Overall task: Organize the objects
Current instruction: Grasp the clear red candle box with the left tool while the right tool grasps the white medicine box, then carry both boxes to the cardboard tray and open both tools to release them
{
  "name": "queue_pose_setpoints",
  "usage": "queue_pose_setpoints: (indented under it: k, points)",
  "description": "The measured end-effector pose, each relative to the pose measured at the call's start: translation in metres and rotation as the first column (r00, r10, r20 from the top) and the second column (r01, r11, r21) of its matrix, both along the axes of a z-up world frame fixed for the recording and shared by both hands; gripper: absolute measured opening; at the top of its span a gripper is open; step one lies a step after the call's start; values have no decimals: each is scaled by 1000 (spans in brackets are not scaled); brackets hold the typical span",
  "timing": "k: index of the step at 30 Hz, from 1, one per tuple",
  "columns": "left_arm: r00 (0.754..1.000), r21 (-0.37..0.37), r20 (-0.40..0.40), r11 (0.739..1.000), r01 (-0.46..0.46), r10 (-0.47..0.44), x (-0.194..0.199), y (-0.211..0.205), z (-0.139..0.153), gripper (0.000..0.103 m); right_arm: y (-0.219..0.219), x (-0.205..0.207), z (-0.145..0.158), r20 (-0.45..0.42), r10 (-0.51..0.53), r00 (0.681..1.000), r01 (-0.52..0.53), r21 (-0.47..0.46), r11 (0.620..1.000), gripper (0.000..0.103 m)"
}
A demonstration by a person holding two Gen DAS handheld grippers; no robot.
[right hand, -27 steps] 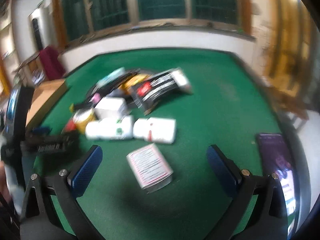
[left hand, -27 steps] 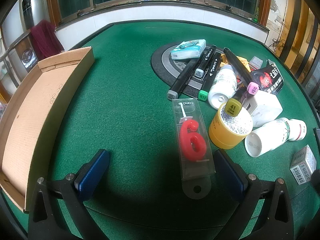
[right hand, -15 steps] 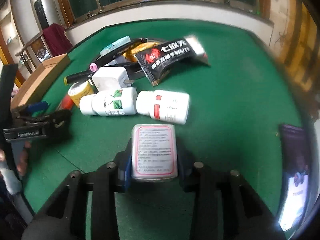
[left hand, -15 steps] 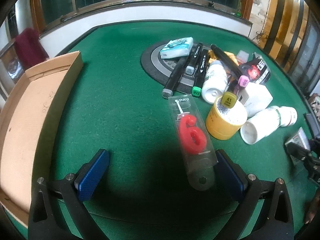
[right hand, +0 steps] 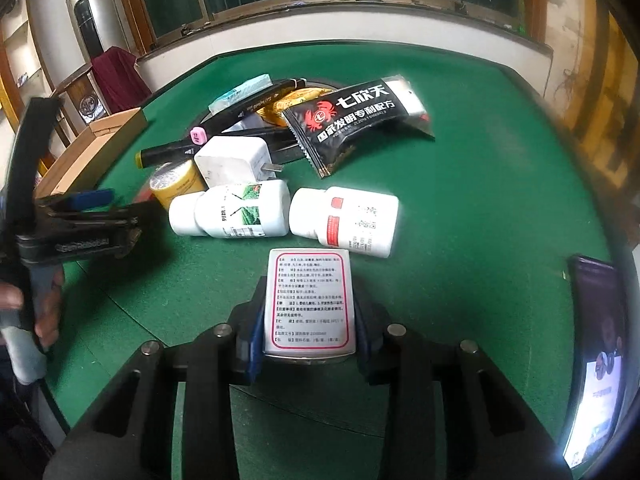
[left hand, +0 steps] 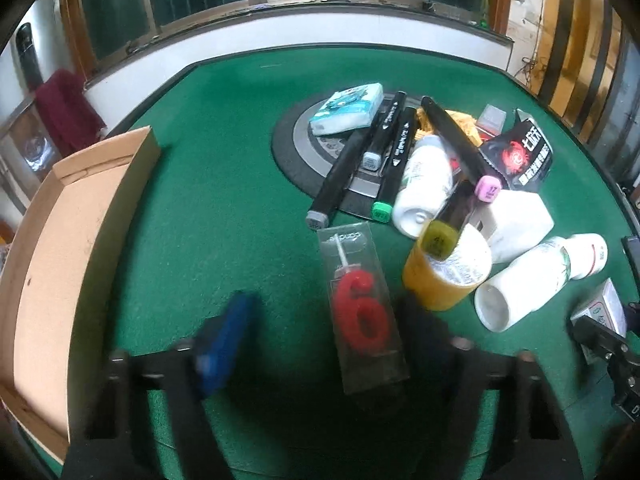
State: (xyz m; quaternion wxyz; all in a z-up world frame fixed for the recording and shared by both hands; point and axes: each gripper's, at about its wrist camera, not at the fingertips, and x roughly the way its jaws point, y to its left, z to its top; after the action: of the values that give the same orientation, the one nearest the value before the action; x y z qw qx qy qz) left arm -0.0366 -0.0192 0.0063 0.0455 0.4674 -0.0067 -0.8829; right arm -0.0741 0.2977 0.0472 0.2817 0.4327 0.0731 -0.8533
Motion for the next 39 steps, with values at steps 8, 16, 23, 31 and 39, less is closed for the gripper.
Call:
queue_pose_setpoints:
  k: [8, 16, 23, 31, 39]
  points:
    - [999, -28, -52, 1000, 12, -14, 14, -8, 6, 25, 0, -2, 0, 10, 3, 1000, -3, -17, 1000, 33]
    - [995, -47, -104, 999, -6, 1, 13, -6, 4, 26, -8, 3, -1, -11, 11, 1000, -10, 34, 999, 33]
    - [994, -23, -93, 998, -64, 61, 17, -14, -1, 43, -31, 10, -2, -121, -39, 992, 64, 215, 975, 33]
    - [995, -52, -97, 998, -22, 17, 19, -4, -1, 24, -44, 12, -2, -197, -71, 978, 130, 304, 944, 32]
    - [995, -20, -99, 999, -35, 33, 19, -9, 0, 24, -52, 12, -3, -224, -82, 971, 156, 334, 930, 32]
